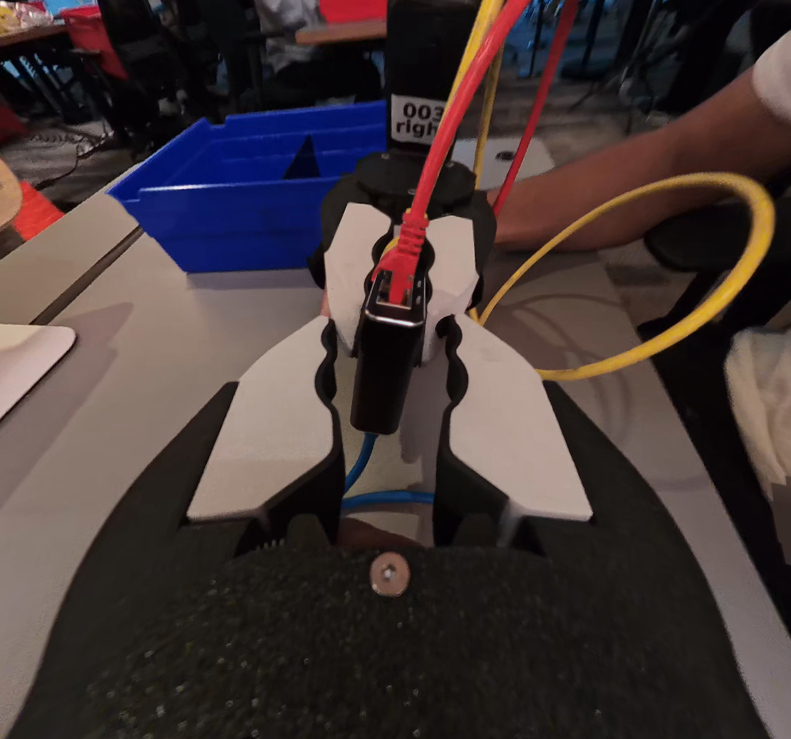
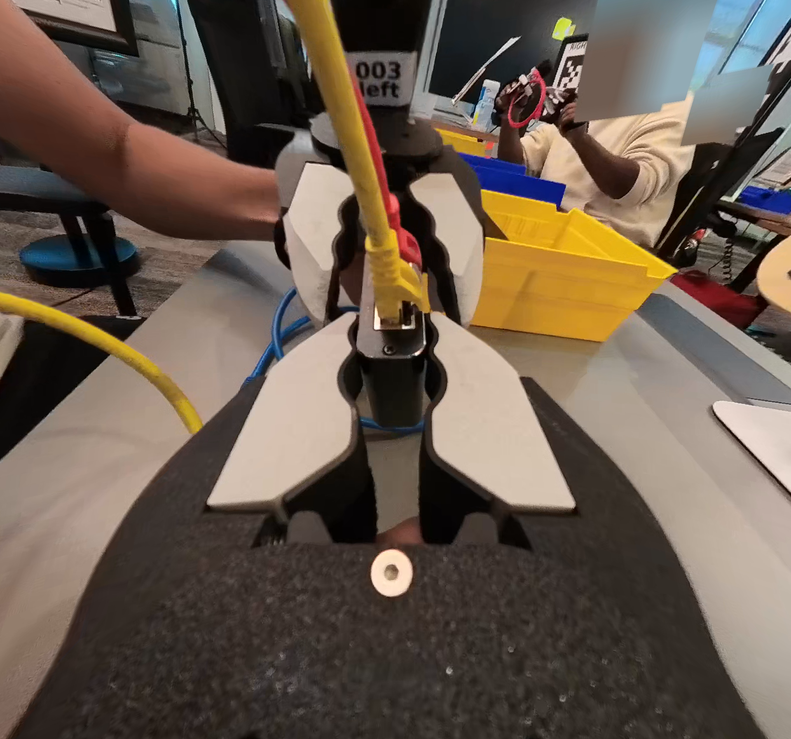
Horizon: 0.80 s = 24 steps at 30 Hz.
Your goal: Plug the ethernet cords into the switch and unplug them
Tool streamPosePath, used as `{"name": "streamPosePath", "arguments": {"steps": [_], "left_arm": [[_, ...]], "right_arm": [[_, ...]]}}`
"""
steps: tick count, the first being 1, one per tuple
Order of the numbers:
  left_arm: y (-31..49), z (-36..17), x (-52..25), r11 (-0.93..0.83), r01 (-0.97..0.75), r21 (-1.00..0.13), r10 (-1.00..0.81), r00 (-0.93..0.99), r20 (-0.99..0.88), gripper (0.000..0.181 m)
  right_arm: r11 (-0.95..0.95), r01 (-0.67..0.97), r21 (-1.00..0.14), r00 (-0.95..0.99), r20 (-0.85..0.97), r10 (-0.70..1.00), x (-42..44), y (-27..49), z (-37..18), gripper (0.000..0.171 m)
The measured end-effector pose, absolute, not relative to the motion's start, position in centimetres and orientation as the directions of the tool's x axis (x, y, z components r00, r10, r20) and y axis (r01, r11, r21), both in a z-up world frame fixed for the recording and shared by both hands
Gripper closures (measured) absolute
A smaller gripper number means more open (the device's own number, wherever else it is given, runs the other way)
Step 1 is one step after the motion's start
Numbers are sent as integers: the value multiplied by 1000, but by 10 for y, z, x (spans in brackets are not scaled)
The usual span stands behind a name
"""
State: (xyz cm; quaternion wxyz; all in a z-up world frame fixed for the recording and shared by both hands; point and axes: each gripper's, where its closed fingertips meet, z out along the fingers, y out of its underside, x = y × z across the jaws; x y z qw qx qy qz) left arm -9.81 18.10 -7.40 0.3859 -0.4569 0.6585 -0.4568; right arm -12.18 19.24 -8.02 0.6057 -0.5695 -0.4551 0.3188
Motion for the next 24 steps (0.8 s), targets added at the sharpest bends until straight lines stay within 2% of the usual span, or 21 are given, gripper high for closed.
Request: {"name": "streamPosePath", "arguments": {"steps": [2,4,5,8,13,16,17,20,24], "left_arm": [[178,-66,-100,83,-176,-981,-949,-314,-25,137],[181,-52,-102,9,-82,-997,-949,-316,18,155],[184,-48,-102,5,-54,-999,-954,-299,12,156],[185,-49,-99,45,-43,-998,-960,-278,-31,157],[186,-57,-96,114,-48,-992,-963,-252,-99,158],[198,-60,-98,219,-77,-973,-964,-171,-203,158],[199,-61,-100,235,-91,-968,-960,-175,-217,158],[193,-66,-103,255,-111,-961,-952,-203,-229,158],[187,-65,-104,309,-105,-945,-937,-204,-284,158]], "right_arm": [[73,130,-989,346,114,931,-122,187,-74,146],[13,128,-992,321,54,946,-117,180,-61,142],[-23,125,-992,342,21,939,-114,183,-56,141],[-32,201,-979,370,46,928,-109,186,-58,144],[-112,209,-971,351,-32,936,-107,186,-68,144],[-190,203,-961,490,-69,869,-99,199,-64,140],[-186,223,-957,516,-46,855,-98,197,-60,141],[-124,478,-870,517,164,840,-93,190,-73,146],[-110,565,-818,487,223,845,-91,186,-78,145]]}}
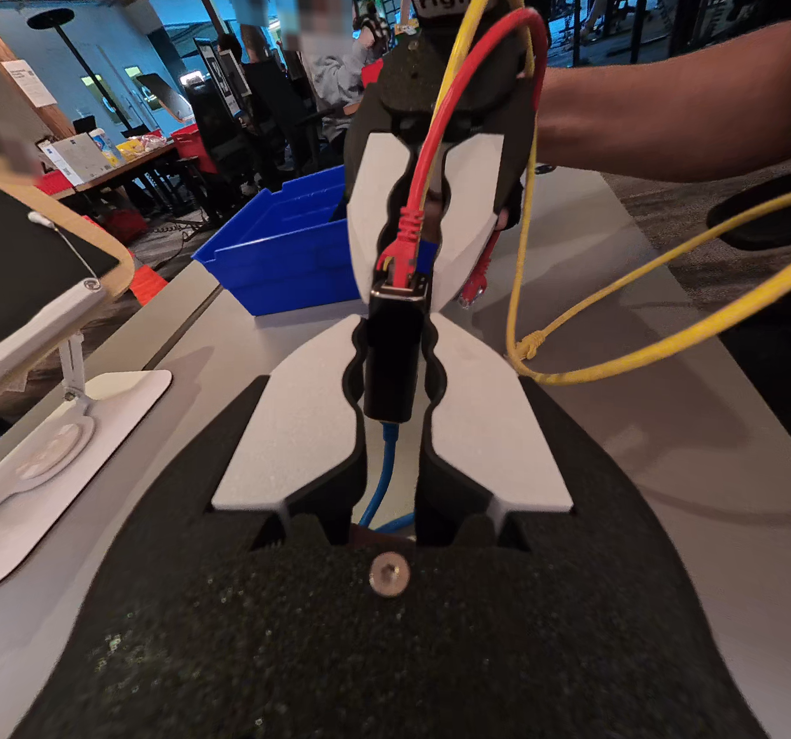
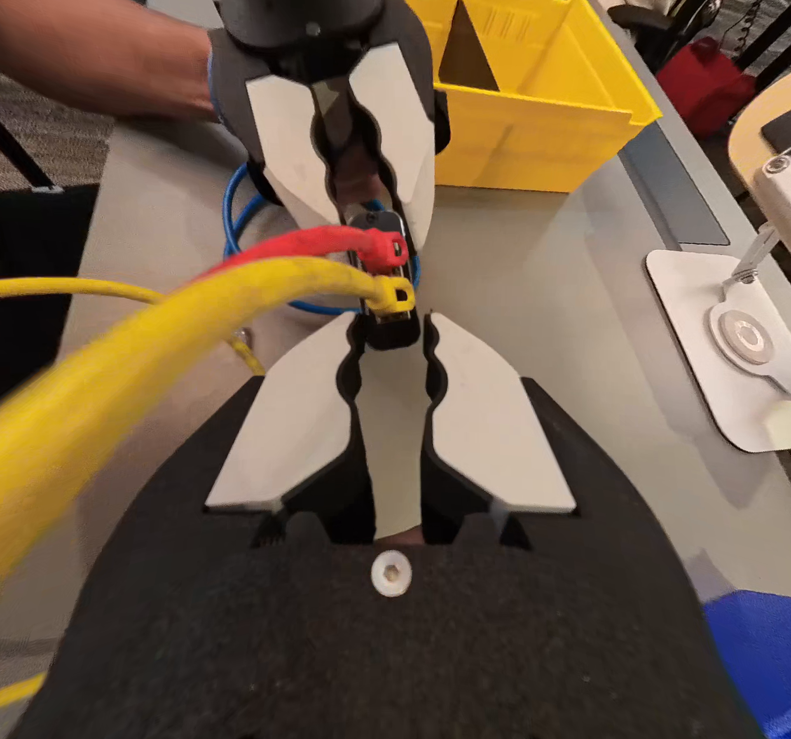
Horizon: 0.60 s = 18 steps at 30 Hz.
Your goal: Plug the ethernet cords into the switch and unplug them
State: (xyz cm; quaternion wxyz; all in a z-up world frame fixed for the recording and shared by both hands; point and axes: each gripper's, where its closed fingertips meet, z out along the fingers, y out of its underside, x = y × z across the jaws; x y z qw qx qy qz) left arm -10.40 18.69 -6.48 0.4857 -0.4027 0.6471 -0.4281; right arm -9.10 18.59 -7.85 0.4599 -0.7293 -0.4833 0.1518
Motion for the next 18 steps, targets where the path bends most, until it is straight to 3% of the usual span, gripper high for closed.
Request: {"name": "streamPosePath", "arguments": {"steps": [6,11,15,18], "left_arm": [[183,-65,-104,362,-86,-928,-920,-191,-342,157],[161,-66,-100,412,-54,-909,-889,-243,-389,151],[168,-82,-93,491,-151,-858,-864,-212,-457,157],[191,-79,-88,566,-196,-801,-824,-88,-560,157]], "right_arm": [[-26,711,-703,415,389,823,-88,186,-86,147],[139,698,-702,290,456,842,-105,172,-76,147],[73,752,-655,281,418,864,-97,177,-91,147],[-42,782,-621,403,454,795,-65,201,-78,144]]}}
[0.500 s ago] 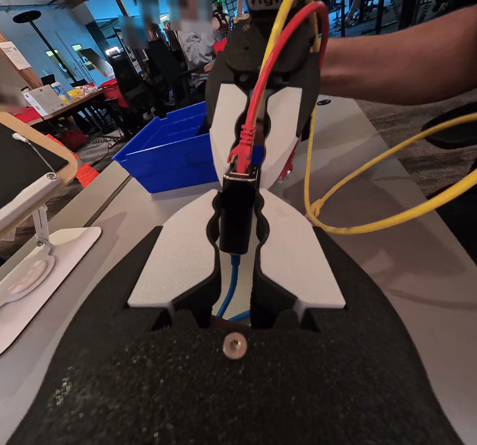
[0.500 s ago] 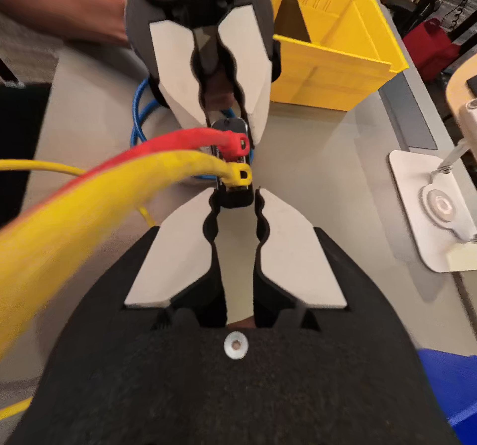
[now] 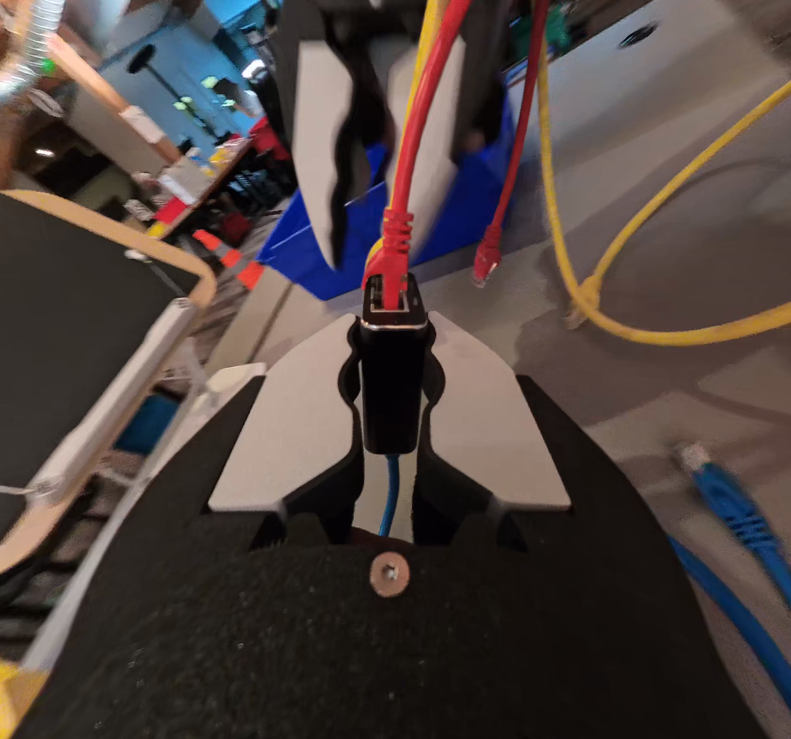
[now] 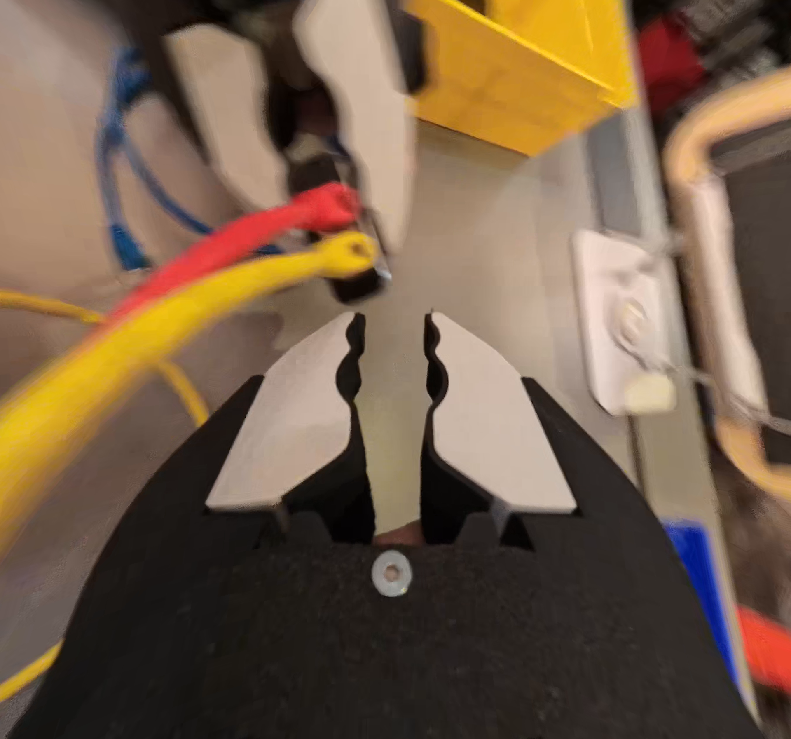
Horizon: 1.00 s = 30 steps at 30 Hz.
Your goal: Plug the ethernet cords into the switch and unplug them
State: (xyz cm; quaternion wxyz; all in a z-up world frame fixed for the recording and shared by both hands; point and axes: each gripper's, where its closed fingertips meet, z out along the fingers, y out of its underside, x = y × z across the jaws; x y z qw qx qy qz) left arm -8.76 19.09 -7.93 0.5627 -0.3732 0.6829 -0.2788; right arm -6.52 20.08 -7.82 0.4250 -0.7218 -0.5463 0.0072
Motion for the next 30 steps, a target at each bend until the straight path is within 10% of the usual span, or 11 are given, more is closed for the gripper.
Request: {"name": "streamPosePath", "arguments": {"steps": [5,7,11,16,23,30], "left_arm": [[238,-79,-75,734,-326,-596,-600,99,-794,157],[246,-82,-66,793,-379,-476,-465,128,-876,157],[259,-95,-55,789,-474,-391,-352,173,-920,157],[258,-98,-62,777,-498,-384,-315,221,-923,157],[241,-98,-61,781,-443,-441,-376,231,-897,157],[247,-94,-65,772,-488,-408,-315,263,-912,157]], "right_arm": [[-203,567,-799,790,456,410,25,222,42,143],[-156,446,-881,801,315,509,-4,192,61,146],[-349,449,-823,739,122,663,-78,152,-31,128],[-465,125,-877,903,-93,418,-82,165,-101,139],[-247,-158,-956,909,-238,342,-64,191,-84,149],[-357,-496,-791,728,-603,327,-69,201,-88,138]]}}
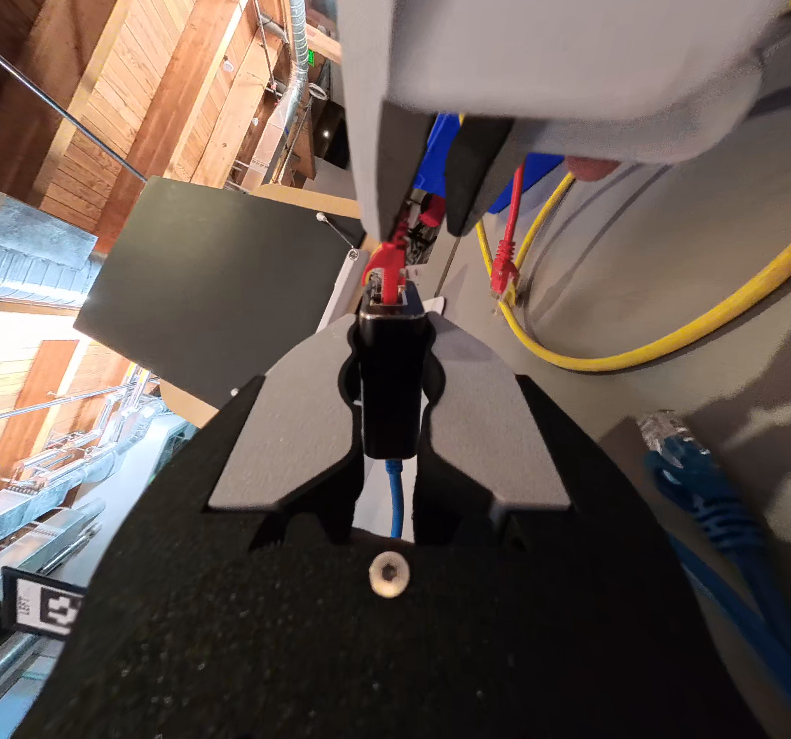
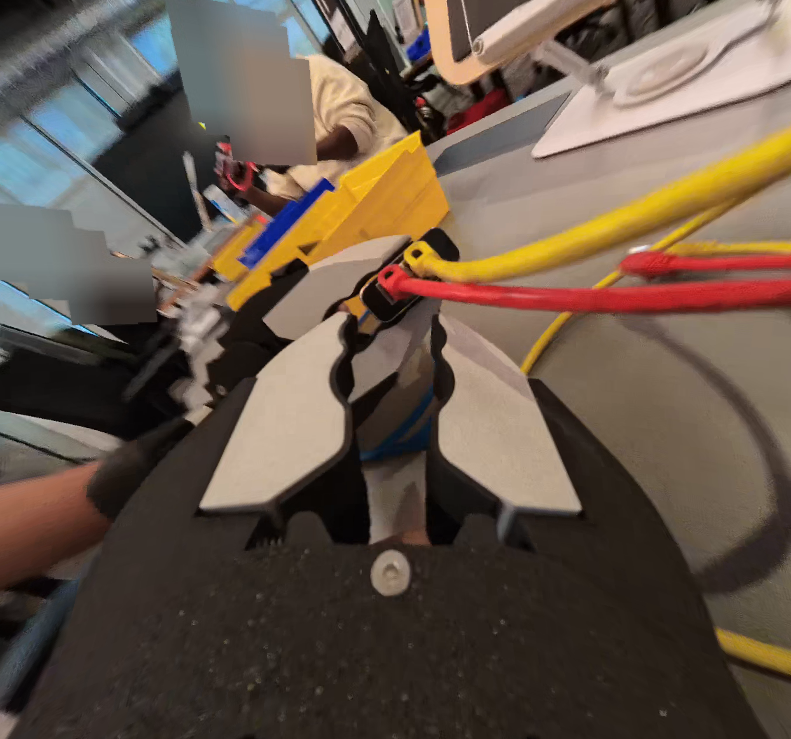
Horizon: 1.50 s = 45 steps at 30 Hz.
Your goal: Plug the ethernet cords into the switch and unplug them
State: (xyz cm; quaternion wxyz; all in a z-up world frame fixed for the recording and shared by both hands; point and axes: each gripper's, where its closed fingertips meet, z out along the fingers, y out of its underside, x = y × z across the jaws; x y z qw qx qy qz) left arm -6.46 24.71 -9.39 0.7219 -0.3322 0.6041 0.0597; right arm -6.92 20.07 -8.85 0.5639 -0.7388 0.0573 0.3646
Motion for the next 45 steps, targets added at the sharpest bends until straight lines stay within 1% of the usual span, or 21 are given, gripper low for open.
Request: {"name": "streamPosePath", "arguments": {"steps": [3,5,7,8,13,15,16,17,18,20,25,31,38,42,44,45], "left_arm": [[245,-93,-65,792,-496,-355,-259,253,-932,157],[242,-94,-64,810,-494,-315,-222,238,-946,157],[238,-95,-62,825,-494,-276,-185,226,-957,157],[237,-95,-61,826,-498,-263,-171,222,-960,157],[236,-97,-59,830,-500,-247,-160,211,-964,157],[236,-99,-59,830,-504,-239,-155,203,-967,157],[236,-99,-59,830,-506,-235,-152,201,-968,157],[236,-99,-58,830,-507,-232,-149,198,-969,157],[236,-100,-58,831,-505,-231,-150,196,-969,157],[236,-100,-58,831,-510,-222,-143,191,-971,157],[240,-104,-58,792,-553,-259,-189,181,-965,157],[239,-107,-59,786,-566,-248,-183,170,-968,158],[234,-111,-56,781,-598,-179,-118,140,-983,160],[228,-111,-53,792,-584,-176,-117,137,-984,159],[228,-108,-52,804,-572,-165,-104,138,-985,158],[230,-108,-51,801,-569,-189,-135,137,-981,158]], "right_arm": [[-378,-677,-631,547,-775,316,-60,202,-82,140],[-378,-730,-570,479,-820,312,-51,202,-79,148],[-403,-718,-567,482,-823,299,-49,202,-84,157],[-411,-714,-567,483,-823,297,-50,201,-86,158],[-443,-704,-556,467,-831,301,-51,197,-89,158],[-460,-704,-540,452,-841,297,-53,196,-90,152],[-471,-704,-531,445,-847,290,-54,195,-92,152],[-480,-703,-525,440,-851,287,-55,195,-93,153],[-480,-704,-523,435,-853,289,-56,194,-93,159],[-482,-709,-515,428,-857,286,-56,194,-94,161],[-484,-674,-559,480,-828,288,-65,193,-99,161],[-462,-658,-595,550,-798,245,-71,191,-103,161],[-462,-700,-544,516,-833,200,-65,189,-109,163],[-434,-721,-541,514,-837,188,-53,192,-107,161],[-447,-729,-517,478,-853,208,-50,192,-104,161],[-459,-721,-518,473,-853,219,-50,192,-103,162]]}}
